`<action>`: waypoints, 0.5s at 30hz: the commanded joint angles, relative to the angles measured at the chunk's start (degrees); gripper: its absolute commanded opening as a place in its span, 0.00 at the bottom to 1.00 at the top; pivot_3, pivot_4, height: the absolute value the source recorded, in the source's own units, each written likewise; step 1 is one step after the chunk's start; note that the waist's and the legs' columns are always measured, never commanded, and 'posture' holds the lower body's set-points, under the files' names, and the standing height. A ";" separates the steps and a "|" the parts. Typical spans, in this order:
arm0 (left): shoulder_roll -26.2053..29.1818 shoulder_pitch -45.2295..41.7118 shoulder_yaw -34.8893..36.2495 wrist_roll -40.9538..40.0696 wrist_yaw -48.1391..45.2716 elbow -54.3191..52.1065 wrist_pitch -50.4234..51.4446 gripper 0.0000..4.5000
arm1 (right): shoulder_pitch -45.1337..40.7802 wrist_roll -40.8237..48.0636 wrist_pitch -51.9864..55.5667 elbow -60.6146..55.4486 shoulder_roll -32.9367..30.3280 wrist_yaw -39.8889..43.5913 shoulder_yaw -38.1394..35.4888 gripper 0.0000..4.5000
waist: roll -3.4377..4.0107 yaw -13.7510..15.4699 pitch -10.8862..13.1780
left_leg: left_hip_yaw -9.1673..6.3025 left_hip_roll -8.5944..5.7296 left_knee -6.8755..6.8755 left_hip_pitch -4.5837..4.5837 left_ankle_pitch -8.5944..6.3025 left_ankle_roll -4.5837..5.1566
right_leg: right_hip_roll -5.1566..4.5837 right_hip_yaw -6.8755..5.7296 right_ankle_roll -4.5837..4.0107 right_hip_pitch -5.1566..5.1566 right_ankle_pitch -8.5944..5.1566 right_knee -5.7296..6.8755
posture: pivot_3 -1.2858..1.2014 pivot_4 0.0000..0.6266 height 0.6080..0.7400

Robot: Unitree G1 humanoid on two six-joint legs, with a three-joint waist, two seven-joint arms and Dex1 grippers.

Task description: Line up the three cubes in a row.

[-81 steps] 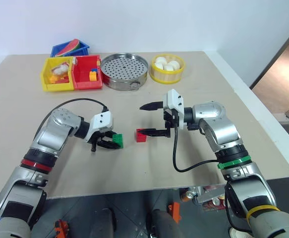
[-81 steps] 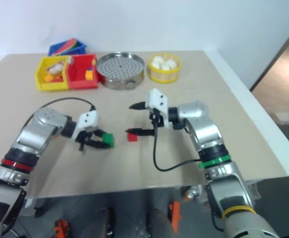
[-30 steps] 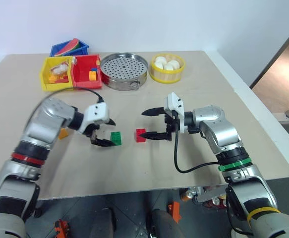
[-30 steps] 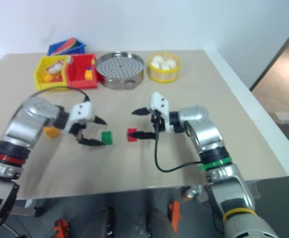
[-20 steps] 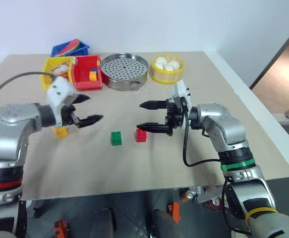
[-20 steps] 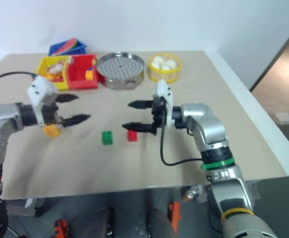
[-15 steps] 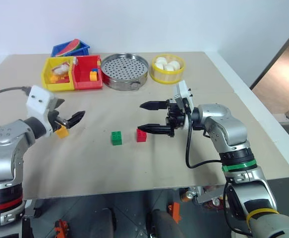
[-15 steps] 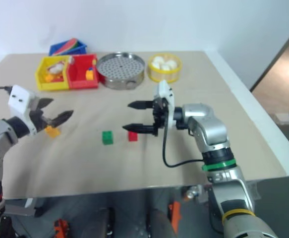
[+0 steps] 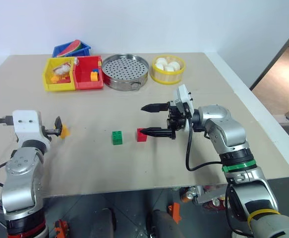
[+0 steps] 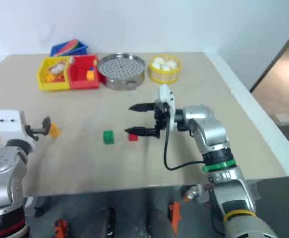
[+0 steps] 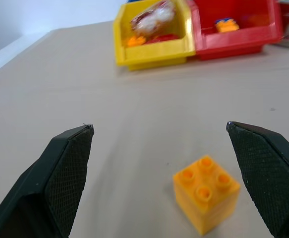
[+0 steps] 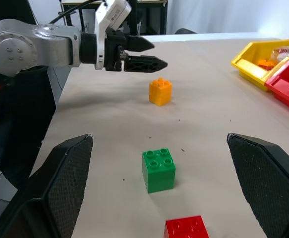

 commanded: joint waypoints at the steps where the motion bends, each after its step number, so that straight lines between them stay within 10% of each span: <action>1: -1.52 -0.32 -1.38 1.37 3.51 -2.95 -1.60 0.99 | -1.29 -0.34 -1.44 -0.22 -0.69 0.76 -0.16 1.00 | -0.01 0.00 -0.01 | 0.00 0.00 0.00 0.00 0.00 0.00 | 0.01 0.00 0.00 0.00 0.00 -0.01 | 0.52 0.24 1.00; 15: -4.45 -0.87 -3.44 1.48 8.20 0.66 -1.49 0.99 | -1.36 -1.43 -2.23 0.50 -1.94 0.77 -0.55 1.00 | -0.01 0.00 -0.01 | -0.01 0.00 -0.01 0.00 0.00 -0.01 | 0.04 0.01 0.00 -0.01 0.00 -0.02 | 0.52 0.24 1.00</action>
